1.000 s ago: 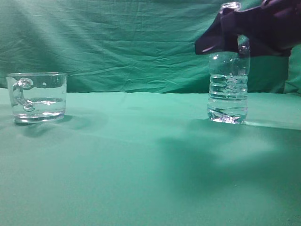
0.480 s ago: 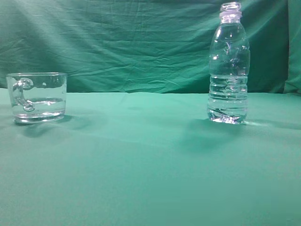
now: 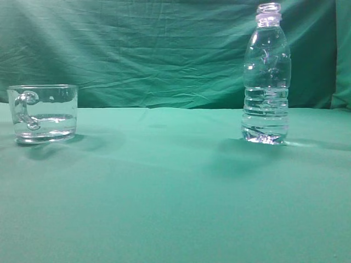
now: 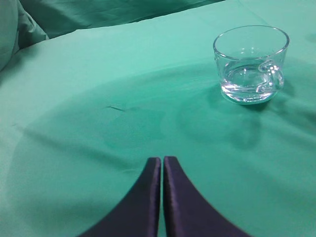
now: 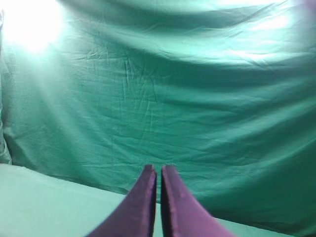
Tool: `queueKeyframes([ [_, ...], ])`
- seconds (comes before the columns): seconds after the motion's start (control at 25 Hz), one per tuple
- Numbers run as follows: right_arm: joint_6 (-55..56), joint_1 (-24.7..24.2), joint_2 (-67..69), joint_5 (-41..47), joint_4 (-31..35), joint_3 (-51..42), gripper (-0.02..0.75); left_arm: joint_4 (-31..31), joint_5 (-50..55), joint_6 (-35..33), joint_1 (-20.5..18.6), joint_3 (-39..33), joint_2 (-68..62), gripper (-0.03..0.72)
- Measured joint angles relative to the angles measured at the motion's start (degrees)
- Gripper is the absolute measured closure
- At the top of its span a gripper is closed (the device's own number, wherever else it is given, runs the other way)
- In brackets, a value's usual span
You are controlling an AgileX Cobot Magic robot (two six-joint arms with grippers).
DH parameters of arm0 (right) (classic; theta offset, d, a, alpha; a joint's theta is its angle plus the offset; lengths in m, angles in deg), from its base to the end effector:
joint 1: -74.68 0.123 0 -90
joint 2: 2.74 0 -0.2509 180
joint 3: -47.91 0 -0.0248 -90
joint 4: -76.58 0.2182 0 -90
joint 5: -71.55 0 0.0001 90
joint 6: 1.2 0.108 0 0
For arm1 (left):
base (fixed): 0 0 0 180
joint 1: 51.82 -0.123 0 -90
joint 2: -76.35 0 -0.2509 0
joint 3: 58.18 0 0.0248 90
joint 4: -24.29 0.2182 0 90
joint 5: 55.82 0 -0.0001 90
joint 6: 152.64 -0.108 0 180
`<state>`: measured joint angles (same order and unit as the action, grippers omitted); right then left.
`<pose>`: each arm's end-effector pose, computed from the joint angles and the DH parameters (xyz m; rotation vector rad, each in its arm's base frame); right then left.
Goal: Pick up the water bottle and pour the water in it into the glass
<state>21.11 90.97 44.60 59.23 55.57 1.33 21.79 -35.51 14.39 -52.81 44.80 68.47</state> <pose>0.1475 0.0517 0.3315 -0.2456 1.4249 0.3133 0.0708 -0.0004 0.1731 0.1649 1.8304 0.1284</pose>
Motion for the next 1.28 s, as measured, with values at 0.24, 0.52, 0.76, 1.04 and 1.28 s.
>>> queueKeyframes([
  [0.24,4.6,0.0,-7.0,4.7,0.0,0.0,0.738,0.0,0.0,0.0,0.0,0.0,0.0,0.688],
  [0.52,8.3,0.0,-17.5,21.2,0.6,0.0,0.738,0.0,0.0,0.0,0.0,0.0,0.0,0.688],
  [0.76,-6.5,0.0,-23.8,31.7,9.2,-2.8,0.738,0.0,0.0,0.0,0.0,0.0,0.0,0.688],
  [1.04,-22.7,-4.8,-29.9,38.2,20.0,-11.6,0.738,0.0,0.0,0.0,0.0,0.0,0.0,0.688],
  [1.28,-23.2,-12.4,-35.7,39.3,20.5,-20.6,0.738,0.0,0.0,0.0,0.0,0.0,0.0,0.688],
])
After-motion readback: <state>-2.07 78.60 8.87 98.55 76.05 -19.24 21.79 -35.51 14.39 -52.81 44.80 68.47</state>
